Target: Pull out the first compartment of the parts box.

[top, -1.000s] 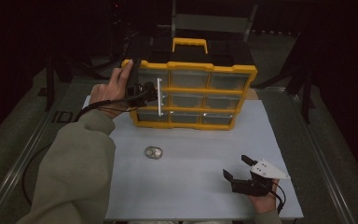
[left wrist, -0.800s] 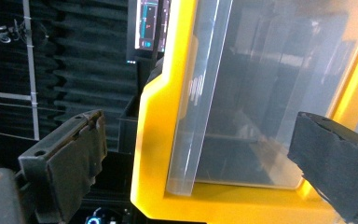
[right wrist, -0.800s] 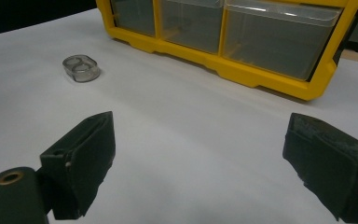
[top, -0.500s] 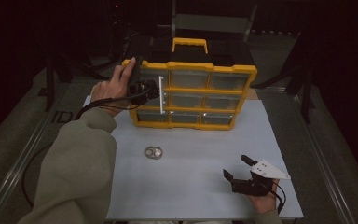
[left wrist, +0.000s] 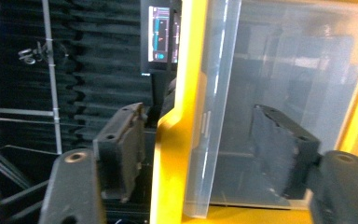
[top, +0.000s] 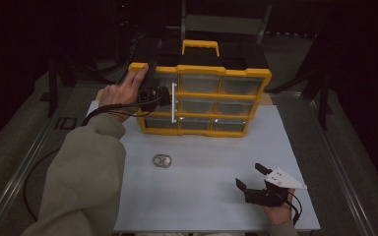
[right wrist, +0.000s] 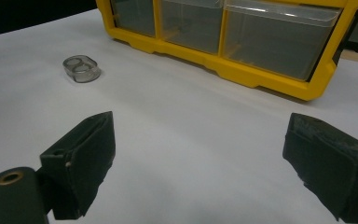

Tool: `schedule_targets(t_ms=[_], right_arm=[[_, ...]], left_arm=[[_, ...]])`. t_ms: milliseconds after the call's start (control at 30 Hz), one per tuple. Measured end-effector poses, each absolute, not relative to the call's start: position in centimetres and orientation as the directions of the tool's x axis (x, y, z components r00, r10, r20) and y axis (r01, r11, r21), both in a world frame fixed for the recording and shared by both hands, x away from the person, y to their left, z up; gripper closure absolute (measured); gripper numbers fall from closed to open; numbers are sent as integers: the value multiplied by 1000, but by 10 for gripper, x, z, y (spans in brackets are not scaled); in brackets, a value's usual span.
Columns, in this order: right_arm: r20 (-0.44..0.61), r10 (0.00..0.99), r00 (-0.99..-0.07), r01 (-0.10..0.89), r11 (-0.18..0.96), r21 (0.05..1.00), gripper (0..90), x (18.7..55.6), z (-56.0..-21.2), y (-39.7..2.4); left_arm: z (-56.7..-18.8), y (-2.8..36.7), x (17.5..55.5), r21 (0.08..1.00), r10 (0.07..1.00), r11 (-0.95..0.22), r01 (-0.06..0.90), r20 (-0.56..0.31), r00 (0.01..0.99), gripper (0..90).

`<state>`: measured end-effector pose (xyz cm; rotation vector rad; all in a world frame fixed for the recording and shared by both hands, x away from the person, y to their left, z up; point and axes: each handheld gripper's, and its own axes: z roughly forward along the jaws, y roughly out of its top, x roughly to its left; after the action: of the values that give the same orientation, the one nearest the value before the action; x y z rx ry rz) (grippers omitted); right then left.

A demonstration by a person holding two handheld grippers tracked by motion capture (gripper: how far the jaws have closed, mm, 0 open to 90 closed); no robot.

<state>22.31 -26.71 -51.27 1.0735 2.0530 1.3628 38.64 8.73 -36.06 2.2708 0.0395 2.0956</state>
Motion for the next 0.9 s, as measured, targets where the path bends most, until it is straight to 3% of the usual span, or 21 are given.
schedule_targets(t_ms=[333, 900], right_arm=[[50, 801, -596, 358, 209, 910, 96, 223, -513, -267], [51, 802, -595, 358, 208, 910, 96, 223, -512, -267]], left_arm=[[-361, 82, 384, 48, 48, -998, -28, 999, 10, 543], [-367, 78, 384, 10, 10, -1000, 0, 999, -32, 575]])
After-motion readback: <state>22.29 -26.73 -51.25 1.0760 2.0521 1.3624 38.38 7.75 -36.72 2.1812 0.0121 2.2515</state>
